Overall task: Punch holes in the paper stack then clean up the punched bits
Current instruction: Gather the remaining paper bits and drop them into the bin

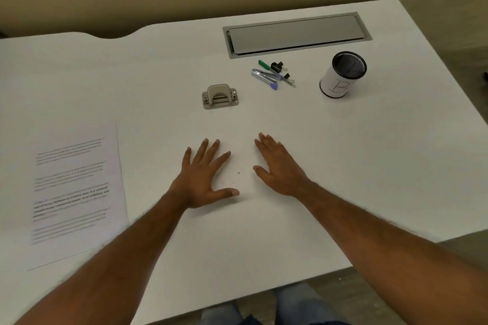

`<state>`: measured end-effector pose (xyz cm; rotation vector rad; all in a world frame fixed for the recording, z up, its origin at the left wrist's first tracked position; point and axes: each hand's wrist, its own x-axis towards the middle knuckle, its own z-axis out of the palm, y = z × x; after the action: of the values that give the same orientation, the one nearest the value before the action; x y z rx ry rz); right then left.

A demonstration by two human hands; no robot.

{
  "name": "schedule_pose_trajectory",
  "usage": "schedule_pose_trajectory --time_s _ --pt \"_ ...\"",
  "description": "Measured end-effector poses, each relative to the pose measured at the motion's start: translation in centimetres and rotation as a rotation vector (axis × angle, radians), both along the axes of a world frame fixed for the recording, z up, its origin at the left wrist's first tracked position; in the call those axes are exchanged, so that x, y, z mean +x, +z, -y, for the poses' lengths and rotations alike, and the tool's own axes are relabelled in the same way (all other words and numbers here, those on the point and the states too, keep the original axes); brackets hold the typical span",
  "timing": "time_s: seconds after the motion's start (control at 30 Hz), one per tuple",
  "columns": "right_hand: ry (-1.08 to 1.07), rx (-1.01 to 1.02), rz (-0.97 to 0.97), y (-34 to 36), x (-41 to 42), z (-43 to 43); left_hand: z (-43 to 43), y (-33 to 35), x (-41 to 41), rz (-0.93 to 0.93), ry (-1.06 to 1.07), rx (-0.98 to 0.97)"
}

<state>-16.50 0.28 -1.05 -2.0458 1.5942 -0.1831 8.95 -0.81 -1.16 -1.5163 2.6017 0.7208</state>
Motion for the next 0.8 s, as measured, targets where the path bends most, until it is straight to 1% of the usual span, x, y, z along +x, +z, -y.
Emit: schedule_pose_trajectory --time_s 0.07,0.1,0.17,0.33,0.67,0.73,0.8 --pt "0.063 -0.024 -0.183 -0.8 0.5 -0.4 -0.6 -0.7 0.4 0.078 -0.019 -0.018" --pt "0.076 -0.028 -0.233 -1.1 0.8 -0.7 -0.8 -1.0 0.5 0.098 -0.026 -0.032" --pt "0.065 -0.035 -0.268 -1.6 1.6 -1.5 -1.5 -1.4 0.8 0.107 -0.04 -0.067" --pt "0.049 -0.064 -0.269 -2.3 3.6 -3.5 -3.4 -2.1 0.8 0.118 -0.06 -0.121" --pt "0.235 -0.124 -0.227 -2.9 4.7 -6.6 -5.6 -2.0 1.4 0.099 -0.108 -0.129" --pt "0.21 -0.137 -0.201 -2.8 4.8 -6.8 -5.8 -1.9 1.7 0.094 -0.084 -0.14" --pt "0.107 -0.139 -0.193 -2.9 4.7 -7.1 -6.1 -1.9 2.2 0.12 -0.029 -0.142"
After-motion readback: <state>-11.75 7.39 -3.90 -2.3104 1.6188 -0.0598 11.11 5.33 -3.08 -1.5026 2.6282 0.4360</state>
